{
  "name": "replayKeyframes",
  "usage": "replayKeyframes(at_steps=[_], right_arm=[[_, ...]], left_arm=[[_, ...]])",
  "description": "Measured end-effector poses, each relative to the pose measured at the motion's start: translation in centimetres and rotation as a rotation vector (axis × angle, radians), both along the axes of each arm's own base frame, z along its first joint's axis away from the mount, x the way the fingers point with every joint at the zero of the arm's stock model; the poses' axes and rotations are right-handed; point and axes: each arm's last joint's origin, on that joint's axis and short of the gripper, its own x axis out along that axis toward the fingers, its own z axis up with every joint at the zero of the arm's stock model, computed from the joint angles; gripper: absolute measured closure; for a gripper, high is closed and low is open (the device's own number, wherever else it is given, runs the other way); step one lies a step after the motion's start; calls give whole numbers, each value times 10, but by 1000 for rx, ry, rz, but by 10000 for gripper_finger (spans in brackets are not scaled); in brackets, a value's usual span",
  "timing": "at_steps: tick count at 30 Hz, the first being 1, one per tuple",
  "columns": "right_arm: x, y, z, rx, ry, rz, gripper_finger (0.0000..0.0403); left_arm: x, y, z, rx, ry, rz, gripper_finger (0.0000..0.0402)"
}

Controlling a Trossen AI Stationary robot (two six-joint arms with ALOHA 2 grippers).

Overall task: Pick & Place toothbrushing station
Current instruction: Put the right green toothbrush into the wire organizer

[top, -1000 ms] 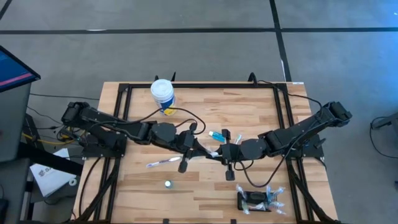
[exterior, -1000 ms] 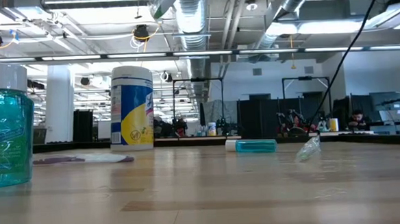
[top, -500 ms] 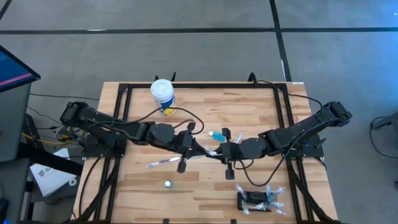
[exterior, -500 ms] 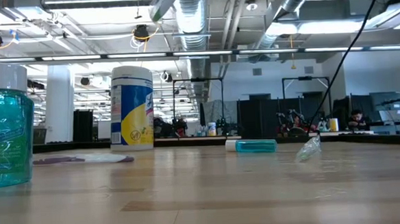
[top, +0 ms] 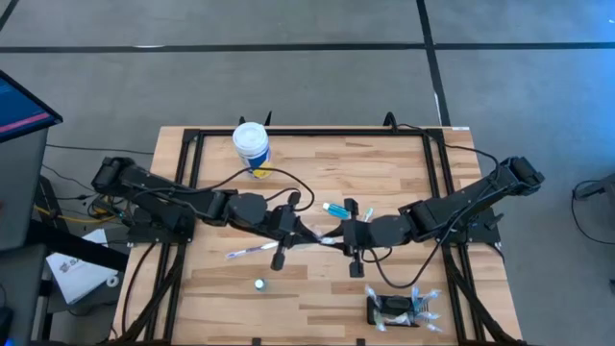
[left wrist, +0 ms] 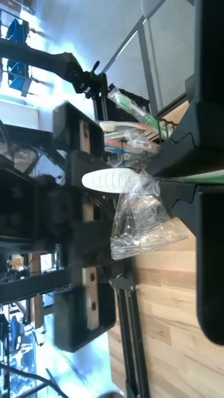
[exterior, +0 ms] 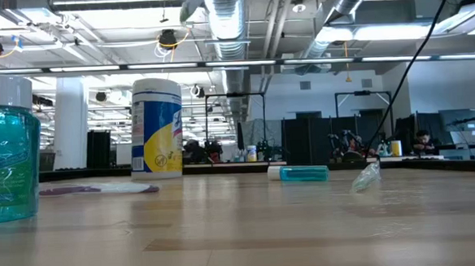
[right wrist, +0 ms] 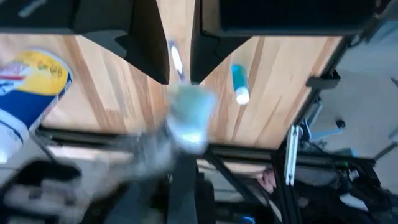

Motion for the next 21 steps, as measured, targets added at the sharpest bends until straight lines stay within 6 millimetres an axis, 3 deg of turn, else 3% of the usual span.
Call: replayKeyframes(at_steps=[16, 21], right_arm=[[-5, -2, -12, 42, 119, -43, 344], [-4, -6, -12, 40, 127, -57, 344]], left_arm=[[-14, -31, 11, -10, -74, -99, 401], [-18, -43, -7, -34, -177, -138, 401]])
